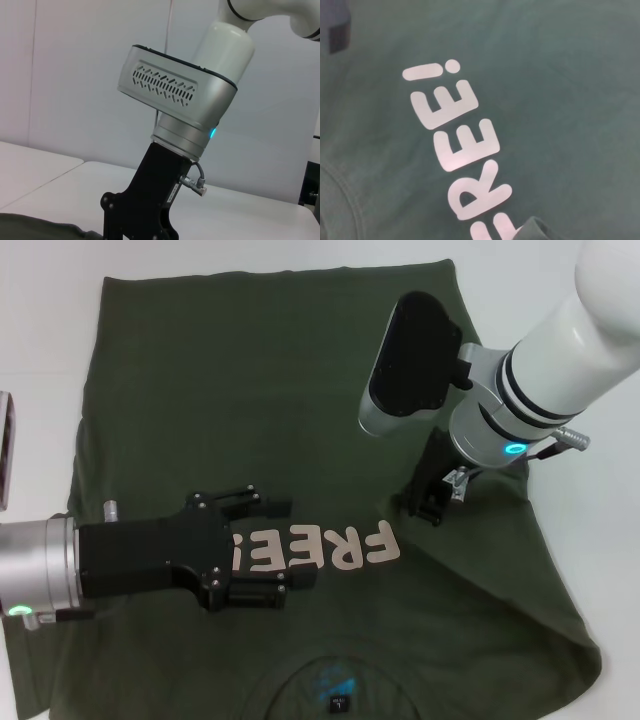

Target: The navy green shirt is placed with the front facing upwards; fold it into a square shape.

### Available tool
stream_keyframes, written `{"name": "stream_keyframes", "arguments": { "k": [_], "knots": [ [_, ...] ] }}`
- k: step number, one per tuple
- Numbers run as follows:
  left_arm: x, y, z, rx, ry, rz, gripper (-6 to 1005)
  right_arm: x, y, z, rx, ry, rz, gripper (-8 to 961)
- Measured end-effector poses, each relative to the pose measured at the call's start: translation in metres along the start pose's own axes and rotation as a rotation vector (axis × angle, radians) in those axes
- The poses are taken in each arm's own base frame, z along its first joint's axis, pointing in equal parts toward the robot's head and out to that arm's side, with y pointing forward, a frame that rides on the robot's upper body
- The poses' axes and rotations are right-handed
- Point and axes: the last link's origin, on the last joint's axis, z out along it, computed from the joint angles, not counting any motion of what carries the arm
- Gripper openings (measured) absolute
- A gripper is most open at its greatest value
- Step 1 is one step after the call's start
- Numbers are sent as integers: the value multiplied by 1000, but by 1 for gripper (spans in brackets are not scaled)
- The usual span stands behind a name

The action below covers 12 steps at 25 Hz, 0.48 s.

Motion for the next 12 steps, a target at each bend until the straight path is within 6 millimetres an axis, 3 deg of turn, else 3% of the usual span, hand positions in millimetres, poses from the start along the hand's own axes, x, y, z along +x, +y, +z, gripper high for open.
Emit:
{"name": "stream_keyframes", "arguments": {
  "k": [12],
  "knots": [
    [0,0,0,0,0,0,875,-1,1,1,1,-2,2,45]
  ]
}}
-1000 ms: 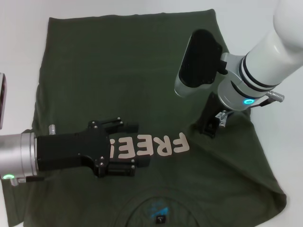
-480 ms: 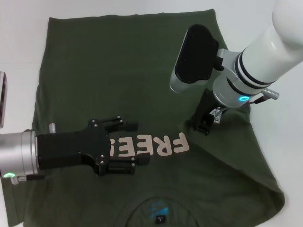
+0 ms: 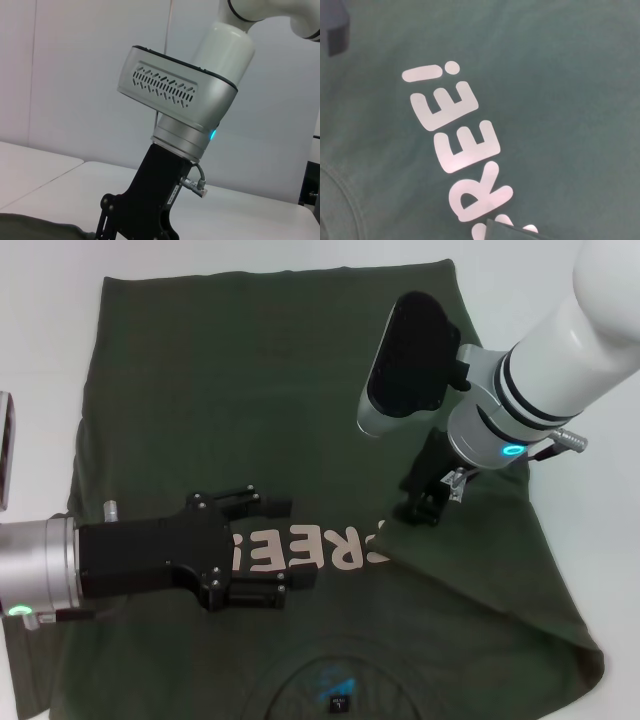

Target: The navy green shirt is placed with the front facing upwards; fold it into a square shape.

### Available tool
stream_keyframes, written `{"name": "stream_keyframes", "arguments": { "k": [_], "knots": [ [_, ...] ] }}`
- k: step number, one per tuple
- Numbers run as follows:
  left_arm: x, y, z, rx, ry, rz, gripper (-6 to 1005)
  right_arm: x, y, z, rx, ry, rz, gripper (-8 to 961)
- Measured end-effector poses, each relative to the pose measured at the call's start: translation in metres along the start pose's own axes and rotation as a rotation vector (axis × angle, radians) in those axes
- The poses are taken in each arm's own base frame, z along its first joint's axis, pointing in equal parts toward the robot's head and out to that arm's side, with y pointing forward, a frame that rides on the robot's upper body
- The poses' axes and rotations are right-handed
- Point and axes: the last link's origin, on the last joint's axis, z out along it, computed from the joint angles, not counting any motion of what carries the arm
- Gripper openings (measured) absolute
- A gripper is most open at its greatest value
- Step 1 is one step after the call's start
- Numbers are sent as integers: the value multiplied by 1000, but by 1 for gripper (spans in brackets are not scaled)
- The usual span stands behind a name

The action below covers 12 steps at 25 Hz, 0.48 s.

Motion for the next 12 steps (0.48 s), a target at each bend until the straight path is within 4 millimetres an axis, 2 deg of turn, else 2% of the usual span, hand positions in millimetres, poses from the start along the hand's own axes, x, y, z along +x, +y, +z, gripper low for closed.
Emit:
{"name": "stream_keyframes", "arguments": {
  "k": [5,8,12],
  "knots": [
    [0,0,0,0,0,0,876,-2,2,-1,-11,-23,9,272],
    [1,0,0,4,8,0,874,-1,3,-3,-17,-48,17,510],
    [1,0,-1,12,23,-1,871,8,4,-14,-13,-108,29,594]
  ]
}}
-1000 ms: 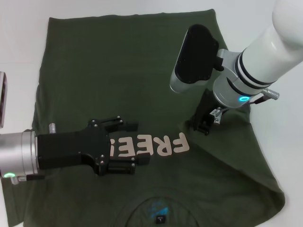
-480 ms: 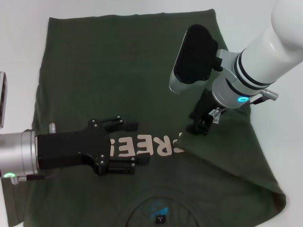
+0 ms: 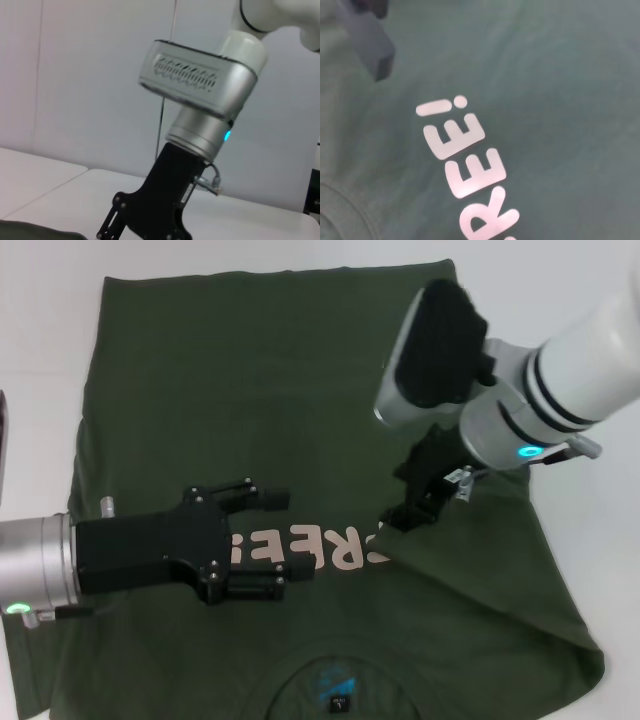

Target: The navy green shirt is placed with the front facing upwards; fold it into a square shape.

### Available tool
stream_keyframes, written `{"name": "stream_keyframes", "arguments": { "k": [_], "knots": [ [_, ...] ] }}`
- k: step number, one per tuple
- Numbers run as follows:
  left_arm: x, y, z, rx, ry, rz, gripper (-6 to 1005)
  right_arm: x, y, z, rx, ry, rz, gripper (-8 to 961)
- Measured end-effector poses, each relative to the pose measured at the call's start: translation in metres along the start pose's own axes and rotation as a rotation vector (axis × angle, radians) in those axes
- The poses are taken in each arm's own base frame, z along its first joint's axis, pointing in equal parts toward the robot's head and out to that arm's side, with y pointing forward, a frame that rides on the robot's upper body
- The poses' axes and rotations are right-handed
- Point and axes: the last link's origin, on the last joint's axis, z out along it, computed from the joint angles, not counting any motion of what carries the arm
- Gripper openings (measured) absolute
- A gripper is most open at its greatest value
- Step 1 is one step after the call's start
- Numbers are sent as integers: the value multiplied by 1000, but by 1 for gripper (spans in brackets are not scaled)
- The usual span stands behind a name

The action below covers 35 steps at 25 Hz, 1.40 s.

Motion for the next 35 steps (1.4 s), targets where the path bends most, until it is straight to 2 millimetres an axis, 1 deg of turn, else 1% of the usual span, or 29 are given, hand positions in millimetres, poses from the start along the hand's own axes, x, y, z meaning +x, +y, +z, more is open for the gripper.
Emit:
{"name": "stream_keyframes", "arguments": {
  "k": [4,8,11,14,18,21,24,27,30,35],
  "knots": [
    [1,0,-1,7,13,-3,868,10,4,-11,-6,-69,10,678],
    [1,0,0,10,21,-8,864,28,5,-20,-51,-114,55,757],
    [1,0,0,10,23,-11,862,47,6,-32,-115,-195,91,808],
    [0,0,0,10,25,-16,859,67,8,-48,-175,-315,104,858],
    [1,-1,-2,17,30,-21,856,101,15,-63,-218,-398,84,926],
    [1,-2,-4,32,42,-35,854,128,25,-73,-224,-481,68,924],
    [1,-3,-6,45,52,-54,851,157,38,-85,-191,-646,30,921],
    [1,-4,-8,56,59,-78,849,180,47,-92,-121,-799,27,920],
    [2,-5,-11,65,66,-101,846,191,53,-91,-114,-857,68,924],
    [0,-6,-15,87,71,-128,842,195,62,-82,-140,-889,65,926]
  ]
}}
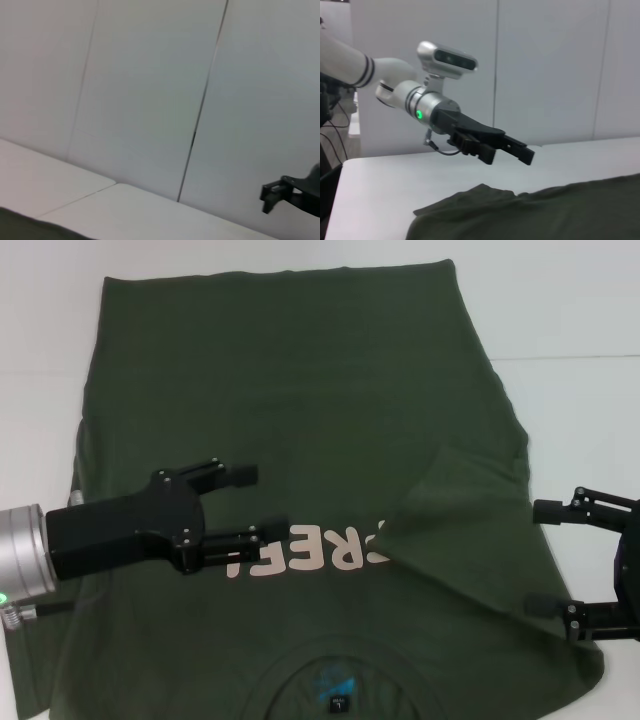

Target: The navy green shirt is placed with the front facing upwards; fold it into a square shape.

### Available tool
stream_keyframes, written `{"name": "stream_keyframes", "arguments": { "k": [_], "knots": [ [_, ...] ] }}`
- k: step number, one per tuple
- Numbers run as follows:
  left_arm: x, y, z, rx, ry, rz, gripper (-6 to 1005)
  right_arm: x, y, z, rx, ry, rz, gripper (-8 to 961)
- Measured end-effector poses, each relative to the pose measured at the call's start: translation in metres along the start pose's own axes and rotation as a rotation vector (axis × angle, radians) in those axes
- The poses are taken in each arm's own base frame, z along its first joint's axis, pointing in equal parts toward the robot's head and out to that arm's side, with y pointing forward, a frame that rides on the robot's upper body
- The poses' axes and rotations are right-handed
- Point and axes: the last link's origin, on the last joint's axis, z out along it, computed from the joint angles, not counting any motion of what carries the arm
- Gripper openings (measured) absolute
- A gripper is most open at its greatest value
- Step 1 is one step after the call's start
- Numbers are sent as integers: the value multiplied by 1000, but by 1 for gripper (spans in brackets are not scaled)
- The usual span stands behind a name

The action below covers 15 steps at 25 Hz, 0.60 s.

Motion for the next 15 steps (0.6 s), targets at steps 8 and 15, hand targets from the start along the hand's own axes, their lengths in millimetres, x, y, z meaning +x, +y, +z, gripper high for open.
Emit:
{"name": "stream_keyframes", "arguments": {
  "k": [8,15],
  "knots": [
    [-11,-4,-19,87,-69,-100,835,5,1,8,-53,42,17,924],
    [-20,-7,-47,199,-167,-223,830,4,-5,22,-91,71,10,922]
  ]
}}
